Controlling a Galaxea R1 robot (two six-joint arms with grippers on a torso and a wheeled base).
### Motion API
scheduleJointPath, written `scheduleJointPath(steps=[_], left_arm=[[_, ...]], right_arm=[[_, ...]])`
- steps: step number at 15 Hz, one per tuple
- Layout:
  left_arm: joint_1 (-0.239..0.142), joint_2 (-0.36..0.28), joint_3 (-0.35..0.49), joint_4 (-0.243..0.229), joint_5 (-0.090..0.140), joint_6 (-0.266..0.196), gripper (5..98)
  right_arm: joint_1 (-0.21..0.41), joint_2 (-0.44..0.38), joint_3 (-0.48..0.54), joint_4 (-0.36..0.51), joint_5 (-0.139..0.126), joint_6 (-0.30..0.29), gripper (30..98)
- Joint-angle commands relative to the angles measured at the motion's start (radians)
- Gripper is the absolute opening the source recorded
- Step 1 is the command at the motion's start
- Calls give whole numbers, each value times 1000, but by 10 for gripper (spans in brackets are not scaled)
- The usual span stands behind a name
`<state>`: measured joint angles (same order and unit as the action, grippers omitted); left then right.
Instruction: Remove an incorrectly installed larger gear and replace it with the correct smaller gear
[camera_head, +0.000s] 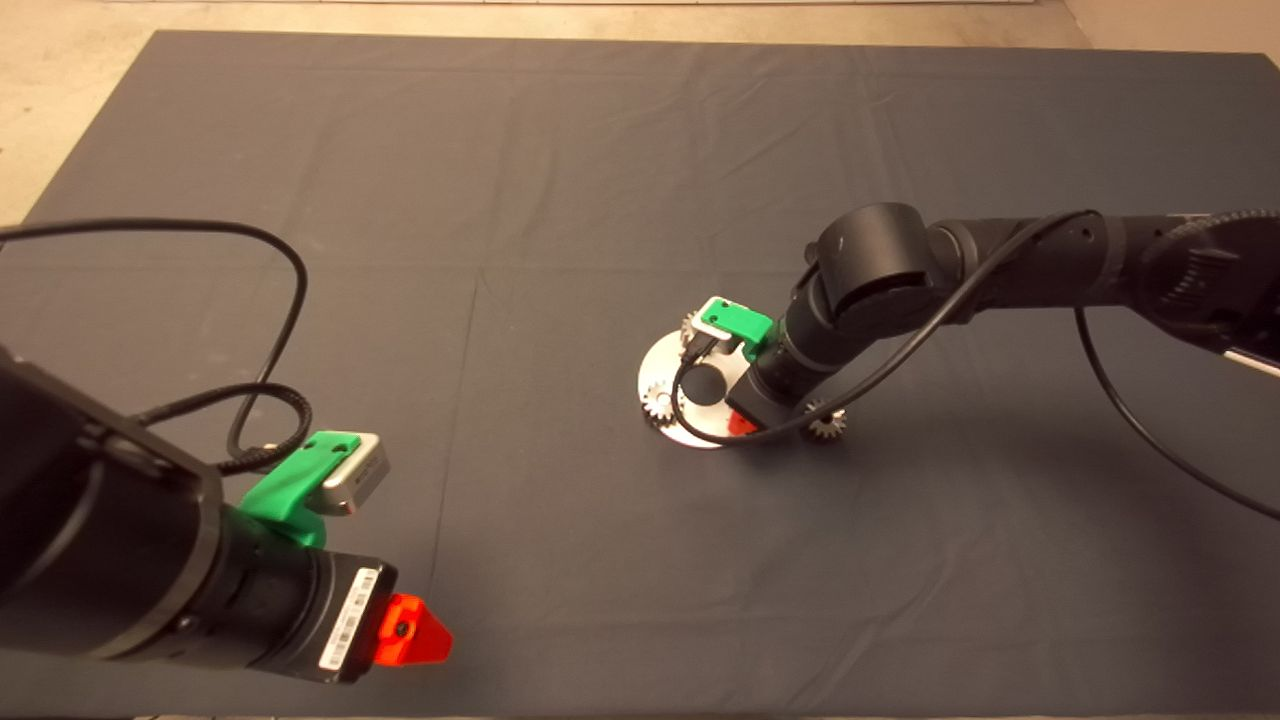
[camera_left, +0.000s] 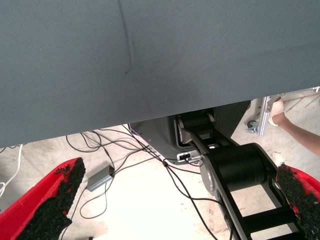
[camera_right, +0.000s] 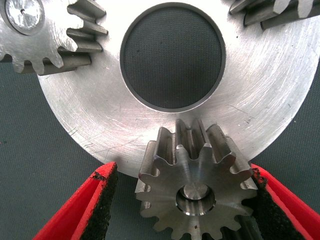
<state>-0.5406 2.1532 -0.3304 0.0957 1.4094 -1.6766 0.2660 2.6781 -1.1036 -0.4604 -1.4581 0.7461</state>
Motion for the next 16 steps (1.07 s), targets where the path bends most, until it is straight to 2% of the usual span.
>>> scheduleJointPath(steps=[1,3,6,7,10,11,16], left_arm=[[-4,1,18,-11,0,1,983],[-4,1,18,-11,0,1,982],[-4,1,18,-11,0,1,982],[-4,1,18,-11,0,1,982],[2,1,18,-11,0,1,982],[2,1,18,-11,0,1,983],[2,1,18,-11,0,1,983]], right_arm=[[18,-7,7,-37,-5,-4,649],[18,-14,12,-37,-16,-3,607],[18,-19,13,-37,-30,-4,604],[18,-27,15,-37,-28,-4,568],[18,-30,18,-37,-28,-4,546],[18,-30,18,-37,-28,-4,519],[18,-23,24,-37,-28,-1,511]])
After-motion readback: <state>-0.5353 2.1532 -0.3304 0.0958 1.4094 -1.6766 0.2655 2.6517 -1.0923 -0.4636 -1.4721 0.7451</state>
